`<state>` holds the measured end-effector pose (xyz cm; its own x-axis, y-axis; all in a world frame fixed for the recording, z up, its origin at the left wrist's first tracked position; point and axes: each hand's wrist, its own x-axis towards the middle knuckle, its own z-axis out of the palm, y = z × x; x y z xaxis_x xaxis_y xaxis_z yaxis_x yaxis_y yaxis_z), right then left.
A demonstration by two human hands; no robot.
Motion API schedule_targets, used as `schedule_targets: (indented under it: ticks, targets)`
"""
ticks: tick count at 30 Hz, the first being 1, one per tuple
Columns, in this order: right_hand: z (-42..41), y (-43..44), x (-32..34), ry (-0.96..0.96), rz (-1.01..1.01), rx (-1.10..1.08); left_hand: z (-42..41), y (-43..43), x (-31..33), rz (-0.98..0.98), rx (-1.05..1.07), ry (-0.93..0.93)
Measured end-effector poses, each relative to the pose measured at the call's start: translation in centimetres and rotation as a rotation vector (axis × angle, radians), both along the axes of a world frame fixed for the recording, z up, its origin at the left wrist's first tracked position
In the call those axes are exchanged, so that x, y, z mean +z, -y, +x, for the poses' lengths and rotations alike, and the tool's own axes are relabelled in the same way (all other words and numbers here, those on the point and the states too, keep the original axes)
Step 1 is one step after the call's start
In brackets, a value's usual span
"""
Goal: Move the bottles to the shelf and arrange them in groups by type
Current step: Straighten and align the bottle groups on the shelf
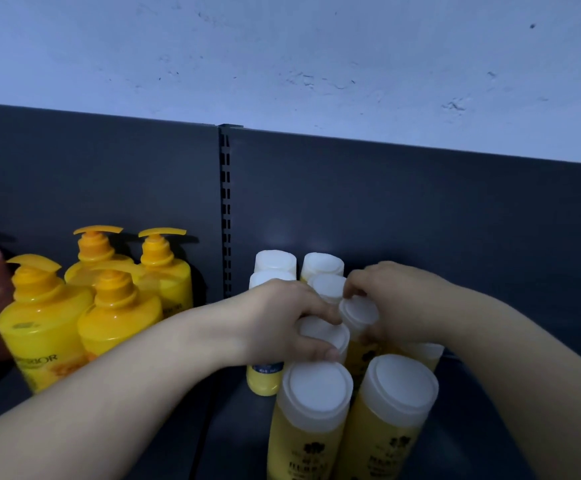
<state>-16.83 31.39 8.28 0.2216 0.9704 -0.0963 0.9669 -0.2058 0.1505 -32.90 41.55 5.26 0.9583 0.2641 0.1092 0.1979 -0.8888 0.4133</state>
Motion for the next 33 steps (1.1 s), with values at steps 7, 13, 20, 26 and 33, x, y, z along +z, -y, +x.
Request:
schedule_targets:
  ticks: [7,13,20,26,33]
  targets:
    - [0.3,0.1,-0.4,-0.044,0.004,-0.038,-0.7,-0.3,0.3,0.024,-0.012,-0.094]
    - [0.3,0.7,-0.9,-0.188,0.064,-0.084,-0.4,-0.2,-1.3,-0.007,-0.001,0.108]
    - [-0.4,1.0,-1.0,-0.225,0.121,-0.017,-3.2,-1.8,-2.3,-0.122,0.106,0.288]
    - [-1.4,0.0,-1.6,-0.271,0.167,0.028,-3.7,-2.5,-1.7,-0.161,0.103,0.22]
    - [-0.9,0.8,-1.7,-0.316,0.195,0.01,-3.7,-2.5,-2.1,0.075,0.102,0.061]
